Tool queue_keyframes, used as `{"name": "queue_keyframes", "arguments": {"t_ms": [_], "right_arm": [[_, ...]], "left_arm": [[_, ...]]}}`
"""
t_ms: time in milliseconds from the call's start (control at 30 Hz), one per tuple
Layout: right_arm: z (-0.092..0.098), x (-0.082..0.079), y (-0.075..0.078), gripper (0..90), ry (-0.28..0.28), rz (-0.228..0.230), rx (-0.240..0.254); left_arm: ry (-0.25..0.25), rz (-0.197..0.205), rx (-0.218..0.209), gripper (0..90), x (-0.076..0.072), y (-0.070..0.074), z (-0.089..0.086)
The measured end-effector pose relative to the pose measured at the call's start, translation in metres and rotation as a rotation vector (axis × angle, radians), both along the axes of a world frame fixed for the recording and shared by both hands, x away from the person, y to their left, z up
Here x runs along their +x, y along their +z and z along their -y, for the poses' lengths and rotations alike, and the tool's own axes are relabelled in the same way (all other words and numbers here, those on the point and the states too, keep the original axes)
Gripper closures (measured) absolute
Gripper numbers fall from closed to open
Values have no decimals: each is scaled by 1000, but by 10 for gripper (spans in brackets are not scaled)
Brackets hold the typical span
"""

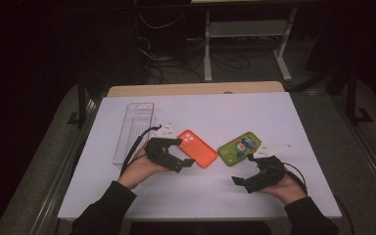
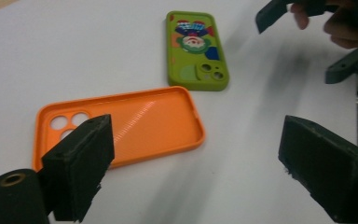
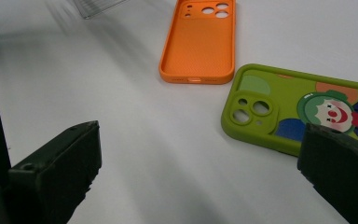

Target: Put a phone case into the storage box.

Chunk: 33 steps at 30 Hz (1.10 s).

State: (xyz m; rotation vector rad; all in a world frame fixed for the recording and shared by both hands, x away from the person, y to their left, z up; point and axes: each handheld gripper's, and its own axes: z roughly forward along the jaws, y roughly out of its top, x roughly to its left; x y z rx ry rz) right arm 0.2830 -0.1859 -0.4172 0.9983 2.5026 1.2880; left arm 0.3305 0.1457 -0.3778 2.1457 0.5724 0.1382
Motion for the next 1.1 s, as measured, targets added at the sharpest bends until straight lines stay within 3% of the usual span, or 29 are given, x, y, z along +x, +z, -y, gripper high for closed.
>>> {"name": "queue_keyframes", "arguments": {"t_ms": [167, 433, 833, 1000, 1100], "right_arm": [[0, 0, 0, 0, 1, 4, -3], [0, 0, -1, 0, 2, 2, -9], [-2, 2, -1, 0, -16, 1, -22], [-5, 4, 3, 0, -19, -2, -32], [-8, 5, 6, 0, -24, -7, -41]], "left_arm": [[-6, -13, 17, 29, -13, -9, -7], [-4, -25, 30, 0, -26, -25, -16], [-12, 2, 6, 0, -31, -30, -20], [-27, 16, 27, 0, -32, -31, -21], [-23, 18, 14, 0, -33, -32, -21]]}}
